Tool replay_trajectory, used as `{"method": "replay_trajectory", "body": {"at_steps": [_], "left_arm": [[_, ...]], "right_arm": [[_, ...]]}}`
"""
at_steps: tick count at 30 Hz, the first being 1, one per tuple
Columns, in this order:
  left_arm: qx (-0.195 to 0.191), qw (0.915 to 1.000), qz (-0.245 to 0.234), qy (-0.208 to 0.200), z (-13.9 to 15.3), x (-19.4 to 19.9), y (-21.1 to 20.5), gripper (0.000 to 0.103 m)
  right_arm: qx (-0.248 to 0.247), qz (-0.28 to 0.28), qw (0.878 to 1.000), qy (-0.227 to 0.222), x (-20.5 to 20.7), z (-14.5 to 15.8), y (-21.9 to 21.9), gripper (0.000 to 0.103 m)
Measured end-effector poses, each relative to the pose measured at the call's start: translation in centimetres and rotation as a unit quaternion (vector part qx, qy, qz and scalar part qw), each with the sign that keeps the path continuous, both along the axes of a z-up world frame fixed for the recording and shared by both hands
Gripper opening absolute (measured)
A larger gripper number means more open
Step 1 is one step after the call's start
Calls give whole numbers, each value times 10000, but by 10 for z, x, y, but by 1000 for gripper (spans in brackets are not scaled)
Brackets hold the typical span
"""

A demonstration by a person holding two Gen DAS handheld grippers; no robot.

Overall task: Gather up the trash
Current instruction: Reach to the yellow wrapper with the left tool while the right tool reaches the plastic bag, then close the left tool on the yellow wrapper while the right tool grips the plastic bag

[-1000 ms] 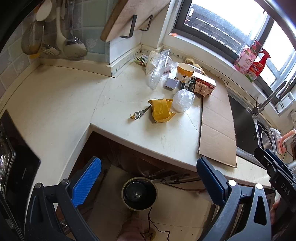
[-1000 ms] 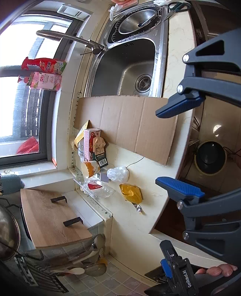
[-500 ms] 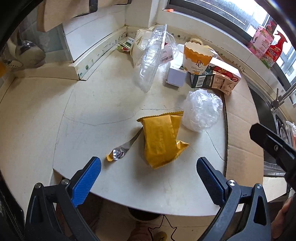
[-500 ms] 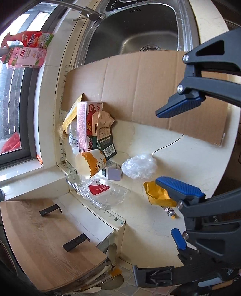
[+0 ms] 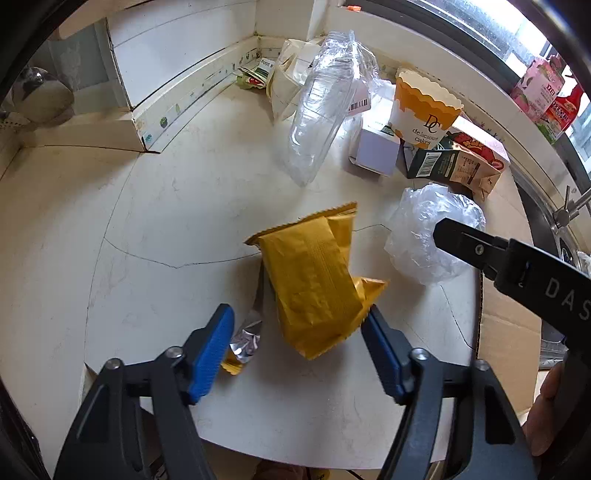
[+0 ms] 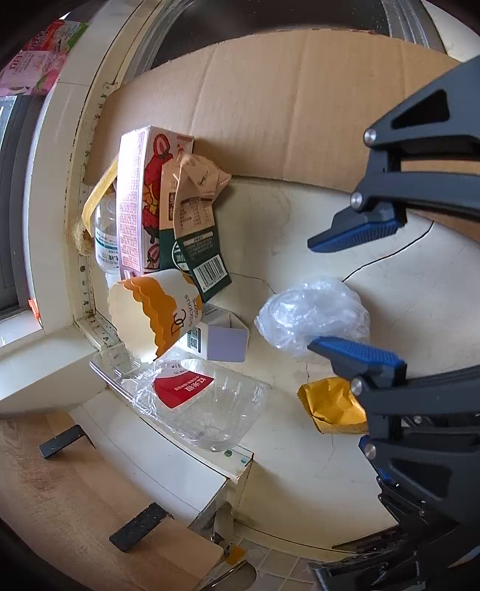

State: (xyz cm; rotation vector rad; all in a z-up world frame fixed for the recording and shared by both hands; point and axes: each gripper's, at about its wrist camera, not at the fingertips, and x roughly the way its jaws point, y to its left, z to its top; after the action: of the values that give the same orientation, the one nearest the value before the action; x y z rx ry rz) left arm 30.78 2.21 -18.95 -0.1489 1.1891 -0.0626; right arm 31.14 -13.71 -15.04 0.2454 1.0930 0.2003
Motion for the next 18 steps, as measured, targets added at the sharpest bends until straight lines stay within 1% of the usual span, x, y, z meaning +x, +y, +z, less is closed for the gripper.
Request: {"method": "replay_trajectory", "body": {"at_steps": [1,2,3,4,5,6,7,10,14,18], "left_arm": [[-63,10000,7,7,-1,1,2,52],[-82,10000,27,-26,0,1,5,48],[-127,9999,23,-39,0,1,7,36],[-192,9998,12,-36,0,2,9,32],[-238,9997,17,-39,1,2,12,32],[-276,9996,23,-64,2,2,13,27],[-303,9995,27,-111,4,1,15,25],[-351,9991,19,-223,13,-9,22,21],[-294,9988,46,-394,32,-24,26,20],[-235,9982,117,-537,50,-43,24,19]], "right_arm": [[68,64,10000,12,1,-1,2,30],[122,127,9998,12,1,-2,3,20],[140,181,9997,1,1,-1,5,18],[76,206,9998,-33,0,0,8,17],[12,231,9997,-65,-1,1,9,14],[-28,269,9996,-94,-2,3,11,13],[-55,298,9995,-118,-3,4,12,11],[-77,320,9994,-132,-10,9,13,9],[37,269,9996,-103,-21,16,7,9],[137,277,9994,-170,-40,30,-1,9]]}}
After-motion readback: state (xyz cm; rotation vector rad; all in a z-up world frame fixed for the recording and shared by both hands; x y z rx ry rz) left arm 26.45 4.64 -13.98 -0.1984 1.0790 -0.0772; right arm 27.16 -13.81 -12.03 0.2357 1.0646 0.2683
